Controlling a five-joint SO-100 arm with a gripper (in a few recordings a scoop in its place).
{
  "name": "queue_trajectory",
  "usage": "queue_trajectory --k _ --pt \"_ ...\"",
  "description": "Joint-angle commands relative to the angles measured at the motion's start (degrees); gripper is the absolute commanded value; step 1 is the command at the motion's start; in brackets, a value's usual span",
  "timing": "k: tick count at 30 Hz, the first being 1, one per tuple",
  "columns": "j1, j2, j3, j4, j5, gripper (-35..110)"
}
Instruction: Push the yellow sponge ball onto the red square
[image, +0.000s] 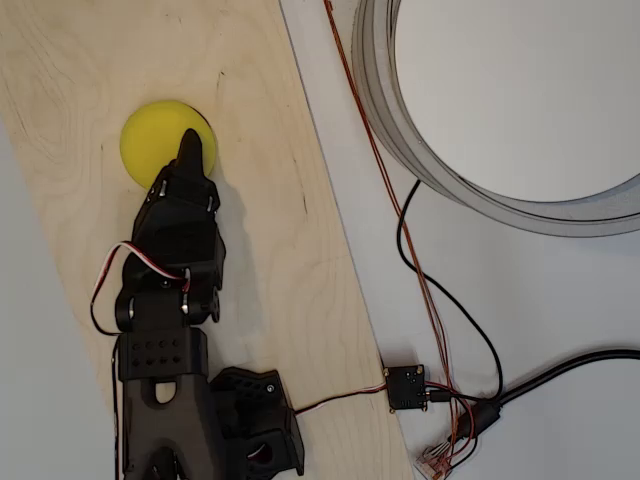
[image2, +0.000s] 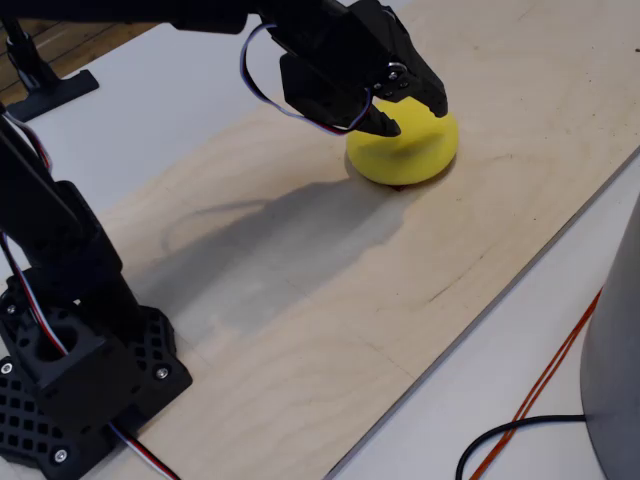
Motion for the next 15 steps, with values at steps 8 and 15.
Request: queue_trajectory --k 8,15 --pt "-0.44 -2.29 -3.96 -0.35 2.20 17" --pt "-0.70 -5.19 -6.59 -0.62 2.72 17"
